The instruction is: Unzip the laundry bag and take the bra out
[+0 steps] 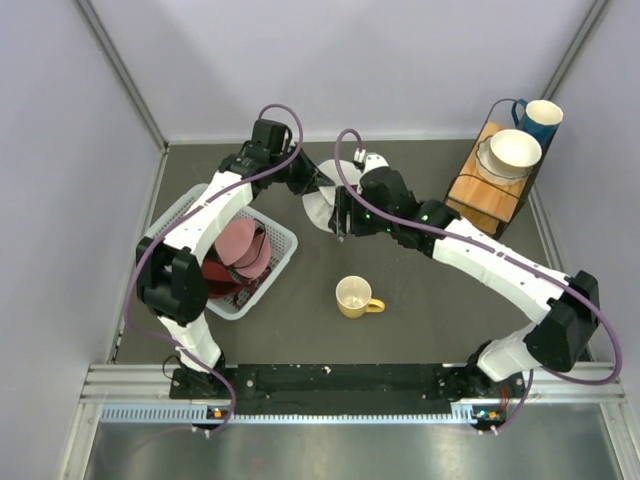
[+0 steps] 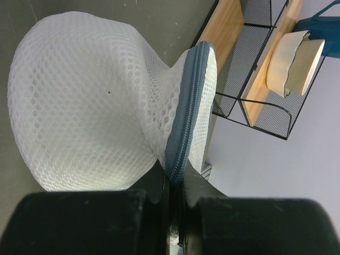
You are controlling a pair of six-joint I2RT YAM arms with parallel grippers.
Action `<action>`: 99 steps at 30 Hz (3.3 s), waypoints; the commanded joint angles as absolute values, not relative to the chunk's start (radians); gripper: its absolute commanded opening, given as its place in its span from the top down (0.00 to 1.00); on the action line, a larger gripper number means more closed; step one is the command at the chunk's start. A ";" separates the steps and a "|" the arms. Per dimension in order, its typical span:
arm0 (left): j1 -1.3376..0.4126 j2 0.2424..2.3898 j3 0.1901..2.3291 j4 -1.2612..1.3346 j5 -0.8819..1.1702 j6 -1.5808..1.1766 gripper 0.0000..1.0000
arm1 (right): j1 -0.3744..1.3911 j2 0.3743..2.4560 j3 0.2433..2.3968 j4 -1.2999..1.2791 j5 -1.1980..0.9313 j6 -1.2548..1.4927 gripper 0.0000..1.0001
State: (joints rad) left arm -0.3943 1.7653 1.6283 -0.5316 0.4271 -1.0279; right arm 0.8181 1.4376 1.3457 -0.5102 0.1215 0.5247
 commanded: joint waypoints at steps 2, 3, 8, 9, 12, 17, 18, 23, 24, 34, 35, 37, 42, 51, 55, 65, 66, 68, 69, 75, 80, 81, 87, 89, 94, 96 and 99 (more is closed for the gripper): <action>-0.394 1.738 1.663 -0.499 0.425 -1.032 1.00 | 0.828 1.456 1.359 -0.434 0.153 0.525 0.40; -0.394 1.738 1.663 -0.500 0.423 -1.028 1.00 | 0.830 1.459 1.362 -0.434 0.153 0.522 0.42; -0.393 1.738 1.661 -0.503 0.433 -1.022 1.00 | 0.827 1.489 1.384 -0.434 0.150 0.519 0.53; -0.393 1.740 1.661 -0.503 0.440 -1.022 1.00 | 0.828 1.494 1.388 -0.434 0.152 0.517 0.56; -0.393 1.736 1.657 -0.502 0.439 -1.019 1.00 | 0.825 1.500 1.396 -0.436 0.166 0.520 0.60; -0.388 1.735 1.655 -0.502 0.434 -1.009 1.00 | 0.819 1.491 1.394 -0.433 0.199 0.522 0.67; -0.388 1.735 1.657 -0.500 0.440 -1.009 1.00 | 0.816 1.486 1.391 -0.433 0.207 0.525 0.68; -0.373 1.743 1.661 -0.491 0.463 -1.006 1.00 | 0.796 1.480 1.384 -0.430 0.201 0.529 0.66; -0.371 1.743 1.661 -0.491 0.463 -1.008 1.00 | 0.796 1.482 1.384 -0.430 0.193 0.528 0.66; -0.368 1.749 1.669 -0.492 0.466 -1.003 1.00 | 0.795 1.479 1.405 -0.407 0.150 0.519 0.72; -0.367 1.749 1.666 -0.492 0.466 -1.003 1.00 | 0.795 1.488 1.410 -0.407 0.146 0.520 0.72; -0.368 1.747 1.664 -0.489 0.466 -1.002 1.00 | 0.795 1.500 1.420 -0.407 0.126 0.522 0.72; -0.368 1.746 1.651 -0.477 0.483 -1.012 1.00 | 0.795 1.505 1.420 -0.390 0.121 0.534 0.80; -0.367 1.738 1.652 -0.477 0.480 -1.005 1.00 | 0.792 1.479 1.378 -0.388 0.169 0.545 1.00; -0.361 1.740 1.643 -0.482 0.474 -0.980 1.00 | 0.792 1.438 1.316 -0.388 0.190 0.540 1.00; -0.351 1.945 1.831 -0.645 0.566 -0.721 1.00 | 0.726 1.404 1.146 -0.377 0.095 0.453 1.00; -0.351 1.991 1.870 -0.650 0.581 -0.695 1.00 | 0.726 1.413 1.161 -0.374 0.078 0.440 1.00; -0.353 2.028 1.896 -0.660 0.594 -0.644 1.00 | 0.727 1.423 1.178 -0.377 0.036 0.426 1.00; -0.357 2.063 1.913 -0.661 0.588 -0.628 1.00 | 0.727 1.436 1.192 -0.374 0.022 0.426 1.00; -0.360 2.184 2.078 -0.771 0.560 -0.600 0.69 | 0.730 1.482 1.236 -0.376 -0.060 0.488 1.00; -0.347 2.074 1.995 -0.786 0.514 -0.655 0.26 | 0.732 1.520 1.249 -0.371 -0.063 0.523 1.00; -0.333 1.993 1.933 -0.761 0.529 -0.693 0.25 | 0.733 1.522 1.249 -0.365 -0.060 0.525 1.00; -0.327 1.731 1.524 -0.523 0.537 -0.877 0.31 | 0.732 1.525 1.244 -0.360 -0.052 0.528 1.00; -0.331 1.698 1.479 -0.506 0.546 -0.917 0.33 | 0.732 1.525 1.244 -0.362 -0.052 0.529 1.00; -0.370 1.646 1.379 -0.454 0.552 -0.968 0.31 | 0.732 1.529 1.247 -0.360 -0.051 0.531 1.00; -0.386 1.657 1.362 -0.437 0.558 -0.986 0.31 | 0.732 1.531 1.247 -0.360 -0.049 0.531 1.00; -0.399 1.677 1.321 -0.384 0.565 -1.020 0.33 | 0.730 1.529 1.247 -0.359 -0.049 0.532 1.00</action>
